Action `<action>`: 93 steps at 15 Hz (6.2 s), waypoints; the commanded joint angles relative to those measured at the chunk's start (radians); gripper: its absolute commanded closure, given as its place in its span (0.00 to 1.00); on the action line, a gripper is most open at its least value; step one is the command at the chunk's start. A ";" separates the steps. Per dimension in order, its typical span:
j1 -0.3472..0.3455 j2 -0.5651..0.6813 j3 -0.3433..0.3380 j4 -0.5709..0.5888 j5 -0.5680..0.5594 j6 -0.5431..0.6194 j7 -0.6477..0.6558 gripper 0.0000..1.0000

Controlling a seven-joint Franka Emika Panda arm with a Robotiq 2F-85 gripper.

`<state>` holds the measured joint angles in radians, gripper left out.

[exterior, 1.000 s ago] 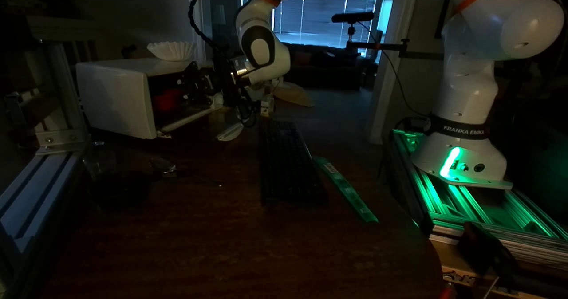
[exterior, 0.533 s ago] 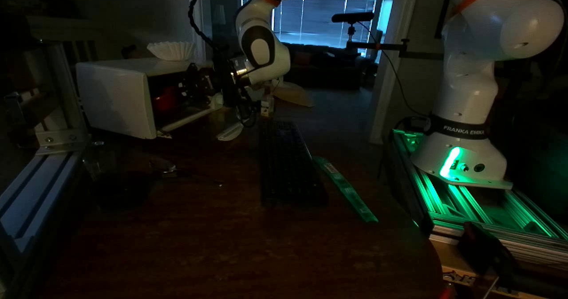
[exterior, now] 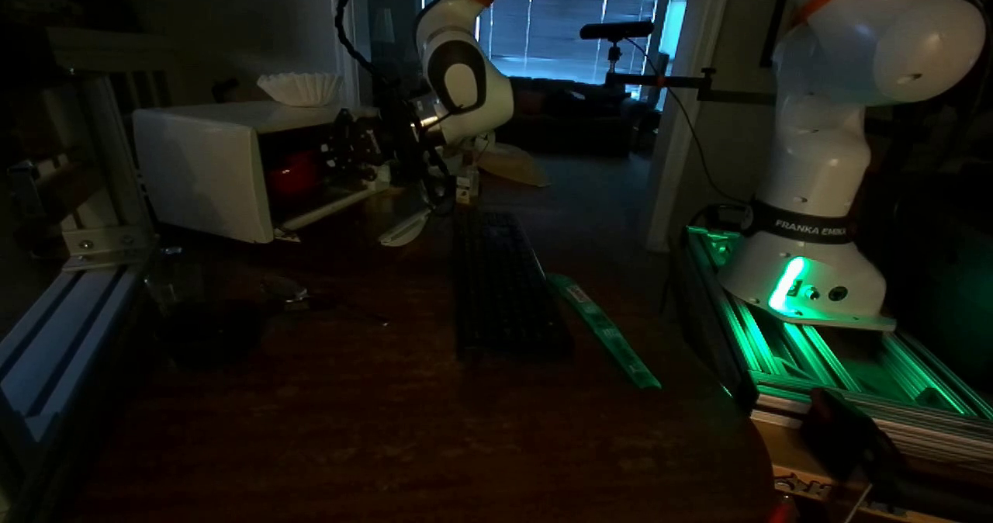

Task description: Remove the orange bowl from the microwave and put it on the table

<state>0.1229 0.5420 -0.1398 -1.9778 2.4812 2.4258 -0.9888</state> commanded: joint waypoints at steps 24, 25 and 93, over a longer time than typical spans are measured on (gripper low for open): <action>-0.098 -0.560 0.018 -0.514 0.024 -0.001 -0.087 0.99; -0.101 -0.586 0.027 -0.538 0.024 0.004 -0.104 0.99; 0.041 -0.414 0.305 -0.674 -0.416 -0.307 -0.144 0.99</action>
<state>0.1361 0.0546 0.1586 -2.7083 2.0006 2.0546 -1.0679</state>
